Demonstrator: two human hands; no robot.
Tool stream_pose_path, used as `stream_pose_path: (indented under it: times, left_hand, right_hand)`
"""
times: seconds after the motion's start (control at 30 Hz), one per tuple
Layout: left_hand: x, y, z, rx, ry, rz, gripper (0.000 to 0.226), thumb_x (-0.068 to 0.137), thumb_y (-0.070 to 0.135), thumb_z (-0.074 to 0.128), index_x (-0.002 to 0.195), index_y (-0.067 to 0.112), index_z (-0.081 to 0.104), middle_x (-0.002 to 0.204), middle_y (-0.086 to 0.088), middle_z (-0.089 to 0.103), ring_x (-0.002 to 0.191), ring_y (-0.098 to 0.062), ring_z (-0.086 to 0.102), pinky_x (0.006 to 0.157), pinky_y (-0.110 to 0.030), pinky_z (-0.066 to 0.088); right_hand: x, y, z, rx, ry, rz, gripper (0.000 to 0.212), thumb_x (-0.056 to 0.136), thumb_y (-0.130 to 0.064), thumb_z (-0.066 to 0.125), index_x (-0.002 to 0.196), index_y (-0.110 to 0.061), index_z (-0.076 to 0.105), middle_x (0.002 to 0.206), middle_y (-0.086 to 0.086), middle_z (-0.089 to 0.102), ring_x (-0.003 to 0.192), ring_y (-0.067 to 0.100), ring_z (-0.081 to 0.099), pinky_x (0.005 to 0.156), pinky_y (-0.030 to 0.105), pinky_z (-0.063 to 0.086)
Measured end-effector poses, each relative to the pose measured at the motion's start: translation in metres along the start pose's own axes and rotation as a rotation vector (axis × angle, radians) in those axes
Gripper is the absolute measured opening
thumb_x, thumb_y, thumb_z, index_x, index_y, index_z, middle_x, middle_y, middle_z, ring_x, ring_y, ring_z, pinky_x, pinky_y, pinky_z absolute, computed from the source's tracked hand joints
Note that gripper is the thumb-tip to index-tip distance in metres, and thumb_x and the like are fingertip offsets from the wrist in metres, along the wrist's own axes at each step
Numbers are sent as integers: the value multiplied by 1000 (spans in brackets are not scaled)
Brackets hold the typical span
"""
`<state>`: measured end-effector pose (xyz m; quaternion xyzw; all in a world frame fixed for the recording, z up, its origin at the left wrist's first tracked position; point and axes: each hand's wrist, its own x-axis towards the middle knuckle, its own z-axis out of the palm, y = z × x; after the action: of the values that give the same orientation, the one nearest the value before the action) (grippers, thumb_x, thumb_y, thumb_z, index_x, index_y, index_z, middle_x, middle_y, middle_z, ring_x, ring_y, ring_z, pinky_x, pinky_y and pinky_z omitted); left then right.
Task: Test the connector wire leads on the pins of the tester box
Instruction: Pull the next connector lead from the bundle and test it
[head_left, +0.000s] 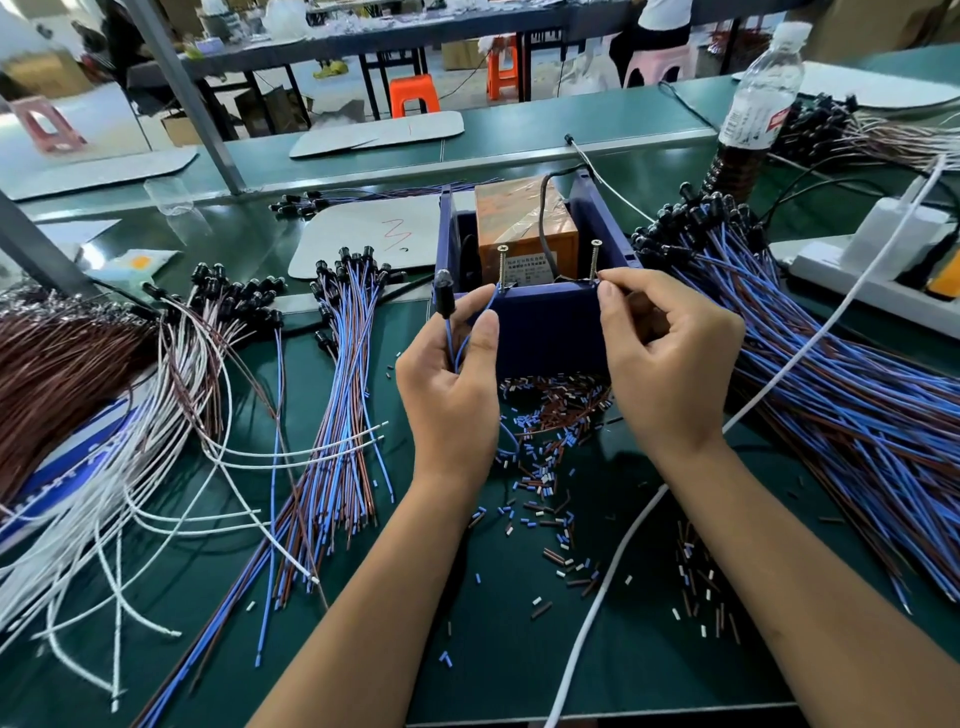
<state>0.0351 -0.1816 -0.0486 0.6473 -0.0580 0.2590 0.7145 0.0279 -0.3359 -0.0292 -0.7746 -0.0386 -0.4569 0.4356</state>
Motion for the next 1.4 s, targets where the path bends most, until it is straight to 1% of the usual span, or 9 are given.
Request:
stream_pose_path:
  times: [0.07, 0.27, 0.4, 0.53, 0.77, 1.07, 1.13, 1.23, 1.4]
  left_hand:
    - [0, 1, 0, 7, 8, 5, 20, 99, 19, 62, 113, 16, 77, 63, 18, 55, 55, -12, 35, 54, -24, 32]
    - [0, 2, 0, 13, 8, 9, 20, 101, 15, 60, 112, 19, 77, 58, 16, 41, 54, -14, 25, 51, -26, 23]
    - [1, 2, -1, 9, 8, 12, 20, 101, 13, 60, 111, 19, 77, 58, 16, 41, 54, -13, 25, 50, -26, 22]
    - [1, 1, -1, 6, 2, 15, 21, 101, 13, 60, 113, 17, 77, 57, 17, 43, 53, -10, 26, 49, -22, 24]
    - [1, 2, -2, -2, 0, 8, 21, 100, 16, 61, 111, 23, 78, 60, 11, 39, 54, -14, 26, 50, -28, 22]
    - [1, 2, -2, 19, -5, 5, 22, 101, 15, 60, 114, 16, 77, 59, 14, 42, 55, -18, 25, 51, -30, 21]
    - [1, 2, -2, 24, 2, 13, 22, 100, 15, 60, 114, 15, 78, 59, 17, 45, 56, -15, 26, 51, -27, 23]
    - [1, 3, -1, 42, 10, 30, 21, 100, 17, 61, 111, 20, 78, 60, 13, 39, 55, -13, 27, 52, -26, 24]
    - [5, 0, -1, 149, 103, 150, 16, 99, 17, 64, 102, 20, 79, 58, 17, 40, 55, -4, 32, 55, -19, 29]
  right_hand:
    - [0, 1, 1, -1, 2, 8, 15, 101, -15, 66, 100, -10, 80, 80, -10, 70, 70, -3, 63, 66, 14, 47]
    - [1, 3, 1, -8, 4, 8, 15, 100, -14, 67, 102, -10, 81, 81, -9, 71, 70, -4, 62, 67, 12, 45]
    - [0, 2, 0, -13, 4, 0, 16, 100, -14, 66, 103, -10, 81, 83, -9, 72, 71, -5, 62, 67, 12, 46]
    - [0, 2, 0, -8, 16, 11, 16, 100, -14, 66, 102, -10, 81, 84, -6, 74, 71, 3, 66, 66, 18, 51]
    - [0, 1, 1, -25, 18, -10, 16, 100, -12, 67, 104, -7, 81, 88, -3, 76, 75, 3, 66, 71, 13, 50]
    - [2, 1, 1, -32, 17, -40, 17, 101, -11, 66, 104, -5, 81, 91, 1, 78, 80, 9, 70, 73, 20, 55]
    - [2, 1, 0, -27, 22, -43, 16, 101, -11, 66, 103, -5, 81, 90, -1, 77, 80, 8, 70, 73, 20, 55]
    - [2, 1, -3, -21, 39, -50, 16, 102, -11, 65, 99, -7, 80, 88, -4, 75, 79, 8, 69, 71, 21, 54]
    - [5, 2, -2, -25, 12, -66, 14, 99, -15, 72, 90, -8, 79, 78, -4, 72, 69, 9, 65, 64, 19, 49]
